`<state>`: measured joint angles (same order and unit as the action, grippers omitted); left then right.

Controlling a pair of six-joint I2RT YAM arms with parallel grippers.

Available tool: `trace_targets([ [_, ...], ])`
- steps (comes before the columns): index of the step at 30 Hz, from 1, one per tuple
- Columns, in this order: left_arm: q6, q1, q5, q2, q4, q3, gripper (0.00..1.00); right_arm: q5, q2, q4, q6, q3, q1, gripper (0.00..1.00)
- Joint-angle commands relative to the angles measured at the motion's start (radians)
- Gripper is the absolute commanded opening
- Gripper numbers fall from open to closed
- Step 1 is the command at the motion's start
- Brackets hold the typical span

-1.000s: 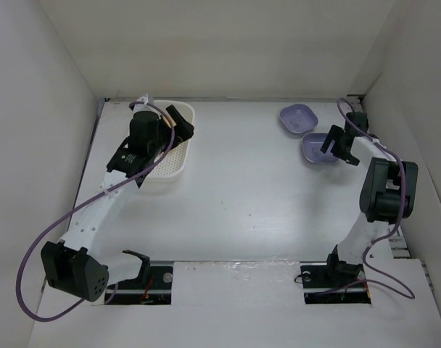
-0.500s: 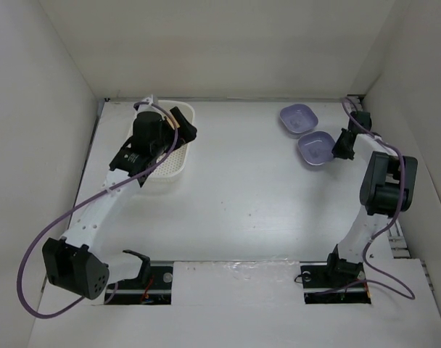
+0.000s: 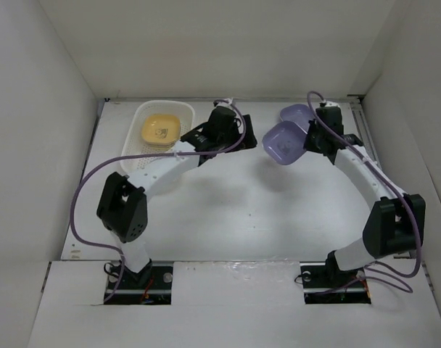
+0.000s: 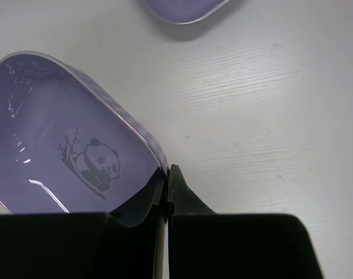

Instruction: Place the plates into the plastic bin on the countertop

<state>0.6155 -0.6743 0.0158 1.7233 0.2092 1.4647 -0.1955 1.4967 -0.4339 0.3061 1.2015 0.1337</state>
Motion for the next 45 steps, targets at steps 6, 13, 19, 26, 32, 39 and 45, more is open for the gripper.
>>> trace_targets([
  [6, -0.062, -0.033, 0.078, 0.059, -0.071, 0.077, 0.98, 0.053, -0.033, -0.037, -0.025, 0.11, 0.17, 0.0],
  [13, -0.062, -0.033, 0.153, 0.098, -0.057, 0.077, 0.76, 0.07, -0.079, -0.019, -0.025, 0.13, 0.267, 0.0],
  [19, -0.04, -0.033, 0.211, 0.11, -0.002, 0.106, 0.0, 0.061, -0.079, -0.009, -0.025, 0.15, 0.287, 0.0],
  [26, -0.036, 0.27, 0.023, -0.011, -0.046, 0.034, 0.0, 0.068, -0.102, 0.001, -0.056, 0.116, 0.196, 0.92],
  [32, -0.114, 0.536, -0.138, -0.03, -0.079, 0.057, 0.0, 0.148, -0.112, 0.034, -0.088, 0.057, 0.132, 0.93],
  [39, -0.172, 0.818, -0.327, 0.111, -0.027, 0.161, 0.0, 0.203, -0.112, 0.064, -0.137, 0.026, 0.099, 0.93],
  [45, -0.342, 0.852, -0.341, 0.2, 0.033, 0.229, 0.0, 0.271, -0.093, 0.084, -0.147, 0.017, 0.08, 0.93],
])
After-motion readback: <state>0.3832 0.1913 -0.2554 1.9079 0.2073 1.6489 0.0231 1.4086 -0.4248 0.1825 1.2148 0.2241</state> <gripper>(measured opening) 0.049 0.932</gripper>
